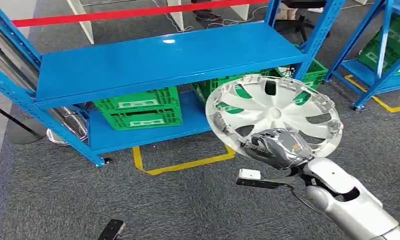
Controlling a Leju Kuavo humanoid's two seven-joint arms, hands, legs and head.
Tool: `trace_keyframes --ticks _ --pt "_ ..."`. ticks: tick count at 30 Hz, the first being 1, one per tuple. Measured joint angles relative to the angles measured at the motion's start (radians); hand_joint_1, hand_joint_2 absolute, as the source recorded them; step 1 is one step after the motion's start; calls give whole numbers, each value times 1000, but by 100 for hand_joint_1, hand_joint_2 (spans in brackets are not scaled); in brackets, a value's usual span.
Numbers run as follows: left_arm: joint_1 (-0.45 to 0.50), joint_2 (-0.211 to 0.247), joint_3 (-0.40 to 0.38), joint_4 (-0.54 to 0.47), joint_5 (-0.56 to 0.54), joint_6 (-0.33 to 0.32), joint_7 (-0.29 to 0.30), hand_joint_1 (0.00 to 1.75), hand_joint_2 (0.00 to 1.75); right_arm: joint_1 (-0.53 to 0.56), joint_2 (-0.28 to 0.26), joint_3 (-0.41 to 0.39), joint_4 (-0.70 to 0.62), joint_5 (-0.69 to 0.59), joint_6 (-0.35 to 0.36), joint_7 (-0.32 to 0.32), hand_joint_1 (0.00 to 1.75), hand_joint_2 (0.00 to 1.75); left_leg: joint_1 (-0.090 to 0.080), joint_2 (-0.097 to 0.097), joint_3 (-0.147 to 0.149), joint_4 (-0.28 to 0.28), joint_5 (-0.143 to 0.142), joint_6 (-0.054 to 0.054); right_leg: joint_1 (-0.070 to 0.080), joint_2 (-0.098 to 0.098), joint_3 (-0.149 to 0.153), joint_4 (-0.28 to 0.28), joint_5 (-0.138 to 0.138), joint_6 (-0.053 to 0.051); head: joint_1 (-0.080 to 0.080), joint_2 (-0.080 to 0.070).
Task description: Take the parts from the cabinet and place them on the table.
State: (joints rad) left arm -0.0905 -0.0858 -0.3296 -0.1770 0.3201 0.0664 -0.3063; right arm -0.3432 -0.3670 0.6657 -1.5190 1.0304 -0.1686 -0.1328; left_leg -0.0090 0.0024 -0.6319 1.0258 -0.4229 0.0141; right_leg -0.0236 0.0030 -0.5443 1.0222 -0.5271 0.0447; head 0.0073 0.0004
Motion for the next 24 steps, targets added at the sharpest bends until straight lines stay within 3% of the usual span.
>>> trace_keyframes --ticks 2,3,5,6,7,8,9,10,11,12,13,16,17,18,19,21,22,23,24 --pt "1 2 1 0 0 0 0 0 175 -1 0 0 0 -4 -1 0 175 175 2 -3 -8 10 -12 -9 -7 1 -4 -3 12 -19 1 0" --pt "0 2 1 0 0 0 -1 0 175 -1 0 -2 0 -10 -1 0 175 175 3 -2 -21 45 -47 -17 -8 3 -7 -3 16 -26 -6 0" --pt "-1 1 1 0 -2 0 -2 0 175 -1 0 -3 0 -19 -1 0 175 175 10 -2 -76 197 -131 -27 -7 7 -15 -2 20 -32 -6 0" --pt "0 1 2 0 -2 0 -2 0 175 1 0 -4 0 -19 0 0 175 175 11 -2 -100 269 -160 -29 -6 12 -19 -2 22 -32 -6 0" --pt "1 0 2 0 -3 0 -2 0 175 2 0 -4 0 -20 0 -1 175 175 12 -2 -110 308 -168 -29 -5 20 -21 -2 24 -32 -6 0" --pt "0 0 2 0 -3 -1 -2 0 175 3 0 -4 0 -20 0 -1 175 175 12 -2 -97 295 -152 -27 -5 29 -22 -2 26 -32 -6 0" --pt "0 0 2 0 -3 -1 -3 0 175 3 0 -4 0 -21 0 -1 175 175 12 -4 -69 246 -119 -22 -4 38 -23 -2 27 -31 -6 0" --pt "-1 0 2 0 -3 -1 -5 0 175 2 0 -5 0 -21 0 -1 175 175 11 -15 -21 154 -70 -15 -3 50 -21 -2 28 -30 -6 0" --pt "-1 0 2 0 -3 -1 -5 0 175 2 0 -7 -1 -22 0 -2 175 175 11 -47 23 61 -28 -5 -3 60 -20 -2 29 -29 -6 0" --pt "0 3 4 0 -3 -1 -5 0 175 1 1 -7 -2 -22 0 -2 175 175 16 -90 41 36 -43 4 -5 65 -26 -3 31 -24 -2 0" --pt "1 1 5 0 -3 -1 -6 0 175 -3 1 -6 -3 -23 0 -3 175 175 14 -87 37 26 -32 4 -7 78 -33 0 34 -18 -5 0" --pt "0 0 7 0 -3 -1 -8 0 175 -1 1 -8 -3 -25 0 -3 175 175 7 -57 39 14 -34 11 -16 107 -44 -13 49 6 -8 0" --pt "-4 0 8 0 -3 -2 -8 0 175 1 -1 -11 -3 -26 1 -3 175 175 18 -36 57 -34 -37 16 -14 87 -54 -9 40 7 -6 0" --pt "-6 -2 8 -1 -3 -1 -10 0 175 -2 -1 -13 -3 -32 2 -3 175 175 16 -26 58 -36 -31 23 -6 37 -72 11 22 9 -2 0" --pt "-7 -1 9 -2 -3 -2 -11 0 175 -5 0 -13 -3 -37 3 -6 175 175 14 -16 57 -39 -29 27 -7 13 -100 71 -12 10 4 0" --pt "-3 -4 9 -2 -3 -4 -11 0 175 -1 0 -13 -3 -40 4 -5 175 175 10 7 55 -37 -30 28 -7 4 -170 227 -73 14 6 0" --pt "-1 -5 10 -2 -3 -4 -11 0 175 0 0 -13 -2 -40 5 -5 175 175 9 20 55 -37 -30 28 -6 4 -194 277 -84 16 8 0" --pt "0 -5 10 -2 -3 -4 -11 0 175 1 0 -13 -2 -40 5 -5 175 175 7 32 55 -36 -31 28 -6 3 -196 279 -69 17 8 0" --pt "-2 -6 10 -2 -3 -4 -11 0 175 2 0 -13 -2 -41 5 -5 175 175 6 43 55 -35 -31 28 -6 0 -175 238 -36 17 7 0"
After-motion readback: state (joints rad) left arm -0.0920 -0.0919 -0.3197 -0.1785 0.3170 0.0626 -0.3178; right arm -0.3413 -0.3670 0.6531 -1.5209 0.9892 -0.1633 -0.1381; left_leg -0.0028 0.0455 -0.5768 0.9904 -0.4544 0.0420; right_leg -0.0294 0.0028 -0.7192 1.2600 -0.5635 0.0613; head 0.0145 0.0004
